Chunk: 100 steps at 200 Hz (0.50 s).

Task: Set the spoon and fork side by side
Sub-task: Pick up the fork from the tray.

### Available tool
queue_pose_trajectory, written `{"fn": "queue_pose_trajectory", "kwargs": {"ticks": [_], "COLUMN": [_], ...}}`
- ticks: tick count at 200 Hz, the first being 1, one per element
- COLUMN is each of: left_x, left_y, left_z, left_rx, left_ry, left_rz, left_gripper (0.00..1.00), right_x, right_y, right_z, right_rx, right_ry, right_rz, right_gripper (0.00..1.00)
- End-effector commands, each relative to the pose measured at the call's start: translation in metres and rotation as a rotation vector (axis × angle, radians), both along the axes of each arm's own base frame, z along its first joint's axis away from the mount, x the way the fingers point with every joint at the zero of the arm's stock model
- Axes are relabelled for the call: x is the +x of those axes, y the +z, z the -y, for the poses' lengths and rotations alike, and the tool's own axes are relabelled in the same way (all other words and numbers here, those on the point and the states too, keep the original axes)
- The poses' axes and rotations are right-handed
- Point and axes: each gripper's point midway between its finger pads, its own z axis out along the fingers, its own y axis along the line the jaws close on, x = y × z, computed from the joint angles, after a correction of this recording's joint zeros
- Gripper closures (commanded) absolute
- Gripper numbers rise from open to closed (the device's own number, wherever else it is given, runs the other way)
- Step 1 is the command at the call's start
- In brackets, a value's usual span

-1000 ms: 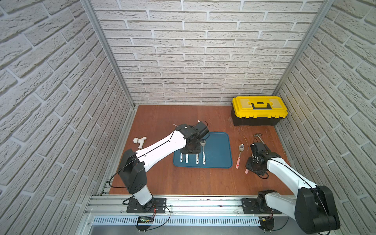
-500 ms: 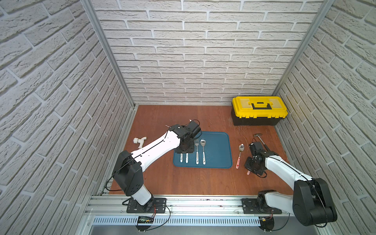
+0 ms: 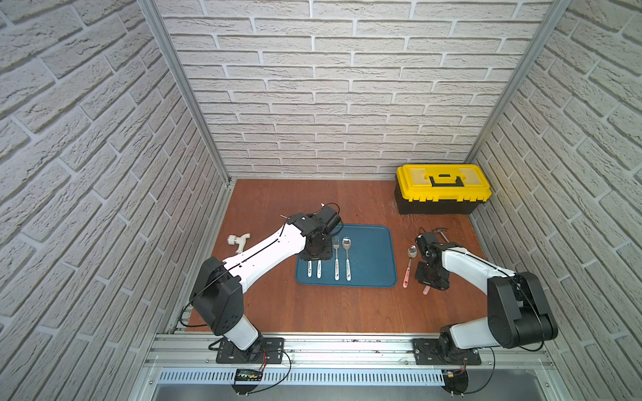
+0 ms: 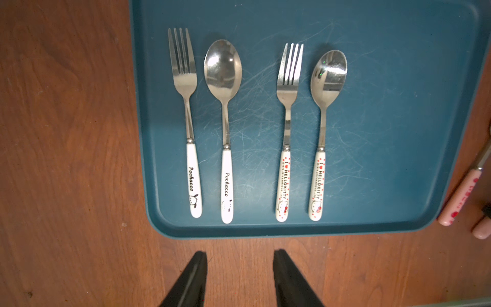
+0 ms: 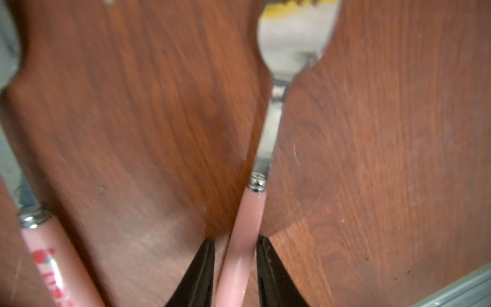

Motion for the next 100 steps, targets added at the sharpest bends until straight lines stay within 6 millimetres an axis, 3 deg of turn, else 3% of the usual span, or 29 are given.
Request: {"fn": "queue_pose_trajectory", "kwargs": {"ticks": [1,33,65,100], "left_x": [-0.002,-0.002,-0.001,0.000], "left_y": [-0.006,-0.007,-0.007,-0.008], "left_z": [0.001,0.003,0.004,0.006], "left_rx": [-0.020,-0.022,-0.025,-0.031], "left_ry": [-0.005,-0.008,-0.013,-0.020], "left_rz": [-0.007,-0.004,0.000,0.013], "left_gripper": [0.54,0.54,0.54,0.54], "right_x": [0.002,0.004,-0.001,0.014], "right_y": [0.006,0.024,0.032,0.044], "right_z": [-0.004,-0.003,0.005,0.035], "right_rx": [-0.018,-0.015,-0.051,-0.169], "right_ry": [0.067,0.073,0.024,-0.051], "right_rz": [0.008,0.107,0.114,0.119], "right_gripper": [0.62,0.60,0.64,0.62]}}
